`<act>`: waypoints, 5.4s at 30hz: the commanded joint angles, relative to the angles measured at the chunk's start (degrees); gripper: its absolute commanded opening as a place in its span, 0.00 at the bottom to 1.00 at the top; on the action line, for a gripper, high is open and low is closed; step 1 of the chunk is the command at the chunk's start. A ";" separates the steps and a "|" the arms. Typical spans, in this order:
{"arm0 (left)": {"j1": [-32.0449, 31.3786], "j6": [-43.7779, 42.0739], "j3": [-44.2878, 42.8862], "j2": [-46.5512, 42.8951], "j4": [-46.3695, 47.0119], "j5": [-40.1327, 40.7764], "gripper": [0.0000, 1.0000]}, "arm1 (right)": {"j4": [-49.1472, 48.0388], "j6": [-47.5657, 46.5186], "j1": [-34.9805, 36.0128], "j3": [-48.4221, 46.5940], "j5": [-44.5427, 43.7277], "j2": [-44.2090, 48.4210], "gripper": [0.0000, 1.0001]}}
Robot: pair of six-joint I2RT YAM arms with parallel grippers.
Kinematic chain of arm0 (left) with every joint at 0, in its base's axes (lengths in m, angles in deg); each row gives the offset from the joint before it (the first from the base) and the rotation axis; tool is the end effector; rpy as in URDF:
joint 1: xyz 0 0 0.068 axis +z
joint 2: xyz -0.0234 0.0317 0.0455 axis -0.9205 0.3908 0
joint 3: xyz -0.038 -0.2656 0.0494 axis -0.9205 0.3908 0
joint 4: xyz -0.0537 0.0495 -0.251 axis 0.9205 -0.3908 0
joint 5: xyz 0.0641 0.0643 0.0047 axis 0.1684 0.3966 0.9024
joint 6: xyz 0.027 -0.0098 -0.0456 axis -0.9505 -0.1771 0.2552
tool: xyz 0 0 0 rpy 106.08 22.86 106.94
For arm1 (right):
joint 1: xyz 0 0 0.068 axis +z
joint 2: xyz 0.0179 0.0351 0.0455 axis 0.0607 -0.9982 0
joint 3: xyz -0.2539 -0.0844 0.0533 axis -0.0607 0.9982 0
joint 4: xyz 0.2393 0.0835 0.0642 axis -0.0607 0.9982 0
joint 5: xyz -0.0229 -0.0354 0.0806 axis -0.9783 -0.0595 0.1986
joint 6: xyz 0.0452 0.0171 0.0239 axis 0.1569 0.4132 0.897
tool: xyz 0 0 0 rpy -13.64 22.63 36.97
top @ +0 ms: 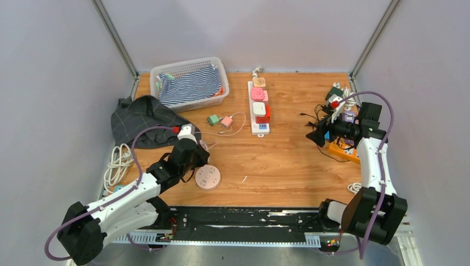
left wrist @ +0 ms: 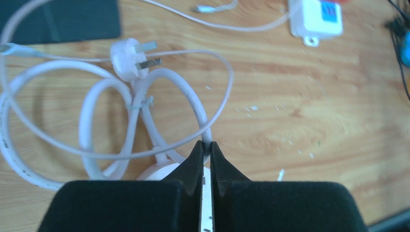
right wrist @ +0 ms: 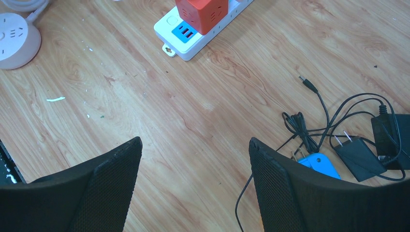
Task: Pull the plug off the socket
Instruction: Move the socket to the corner of the board, then move the socket to the center of the board.
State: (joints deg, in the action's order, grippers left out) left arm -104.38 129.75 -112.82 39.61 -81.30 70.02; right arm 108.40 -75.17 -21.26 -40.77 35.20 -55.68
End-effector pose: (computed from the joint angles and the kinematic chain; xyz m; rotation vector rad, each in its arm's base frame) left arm 0.1564 -0.1070 0.2081 -0.2614 2.1582 -0.5065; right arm 0.2341 -0.0431 0.2913 -0.8395 1.7969 0.5523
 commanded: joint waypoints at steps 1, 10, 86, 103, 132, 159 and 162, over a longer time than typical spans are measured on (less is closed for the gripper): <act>-4.50 0.34 -0.60 -0.28 1.81 -6.29 0.00 | -0.29 0.50 -1.03 0.20 1.47 1.06 0.82; -6.29 0.14 -4.45 -7.39 -7.04 -9.24 0.00 | -0.33 0.41 -1.08 0.27 1.35 1.32 0.82; 0.76 -15.43 -10.81 0.02 8.43 -25.86 0.99 | 1.67 -5.74 -1.18 3.70 10.56 6.55 0.83; -18.26 -20.23 -29.31 39.04 16.82 9.79 0.99 | 2.13 -7.08 -1.12 3.79 9.97 7.56 0.83; -19.50 -3.49 -52.96 70.90 16.20 30.78 1.00 | 2.99 -9.26 -1.00 3.62 8.80 6.77 0.84; -16.83 2.78 -63.62 78.71 1.76 28.64 1.00 | 4.32 -10.12 -1.03 2.97 9.50 7.83 0.85; -17.72 0.59 -62.51 76.40 2.40 31.79 1.00 | 4.54 -10.29 -1.03 2.97 9.68 7.70 0.85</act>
State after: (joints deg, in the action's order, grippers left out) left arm -121.23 130.58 -178.37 117.11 -73.21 97.36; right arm 111.06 -84.35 -21.63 -37.82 43.96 -48.81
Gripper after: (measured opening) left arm 0.997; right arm 0.849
